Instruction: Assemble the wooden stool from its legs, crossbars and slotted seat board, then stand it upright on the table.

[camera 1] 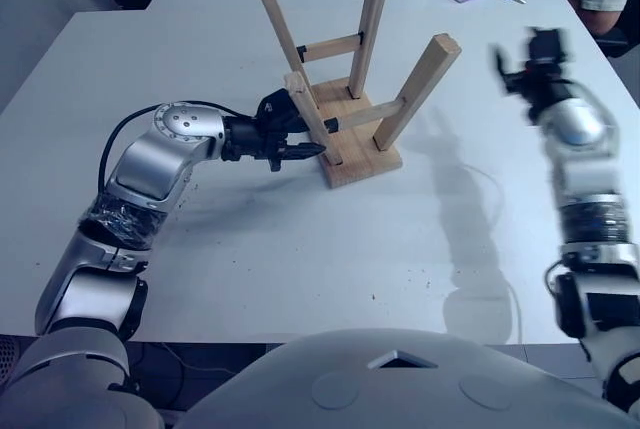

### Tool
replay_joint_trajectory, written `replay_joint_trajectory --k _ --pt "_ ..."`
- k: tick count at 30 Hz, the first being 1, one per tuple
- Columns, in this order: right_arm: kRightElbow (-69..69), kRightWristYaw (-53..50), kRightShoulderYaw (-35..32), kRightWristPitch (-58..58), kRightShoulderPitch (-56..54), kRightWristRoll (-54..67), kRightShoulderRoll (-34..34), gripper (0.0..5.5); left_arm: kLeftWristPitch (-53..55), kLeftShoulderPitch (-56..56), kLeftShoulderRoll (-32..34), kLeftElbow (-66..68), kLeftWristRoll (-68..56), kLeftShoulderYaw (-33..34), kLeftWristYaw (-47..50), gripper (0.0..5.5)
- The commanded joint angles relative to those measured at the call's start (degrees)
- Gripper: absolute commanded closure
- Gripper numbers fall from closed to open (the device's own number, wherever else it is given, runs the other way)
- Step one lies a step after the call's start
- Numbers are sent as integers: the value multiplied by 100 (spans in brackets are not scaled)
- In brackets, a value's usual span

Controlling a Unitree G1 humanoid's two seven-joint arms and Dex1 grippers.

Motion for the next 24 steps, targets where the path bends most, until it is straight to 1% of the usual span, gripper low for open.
replay_joint_trajectory --k 1,3,4,5,7,10,13,15,17,20,22,24 --pt "-3378 384 1310 1601 -296 1880 1362 253 519 398 131 398 514 -534 -138 339" --pt "-4507 558 1856 2377 -332 2777 1564 253 541 261 50 299 552 -640 -191 339" --pt "-4711 675 1986 2580 -260 2894 1494 253 590 177 -17 208 537 -674 -199 339" --pt "-4729 782 2005 2681 -152 2837 1382 253 624 92 -82 142 528 -696 -212 339" --pt "-4533 810 1839 2739 64 2579 1200 253 678 7 -156 58 518 -700 -223 339" --pt "-3950 518 1131 2618 439 2002 946 253 599 132 -80 172 592 -629 -234 339" --pt "-3288 184 400 2090 877 1117 353 253 518 355 67 314 655 -503 -197 339" --pt "-2904 -155 -323 1924 1243 890 90 253 535 435 127 350 634 -422 -175 339" --pt "-2566 -434 -878 1711 1559 572 -183 253 593 480 156 329 586 -353 -144 339" --pt "-2176 -844 -1521 1515 1798 101 -484 253 675 520 191 248 502 -283 -95 339" --pt "-2018 -1104 -1707 1516 1679 -95 -504 253 735 536 219 162 449 -239 -81 339" --pt "-1947 -1295 -1603 1570 1389 -222 -314 253 791 497 204 68 416 -243 -82 339"
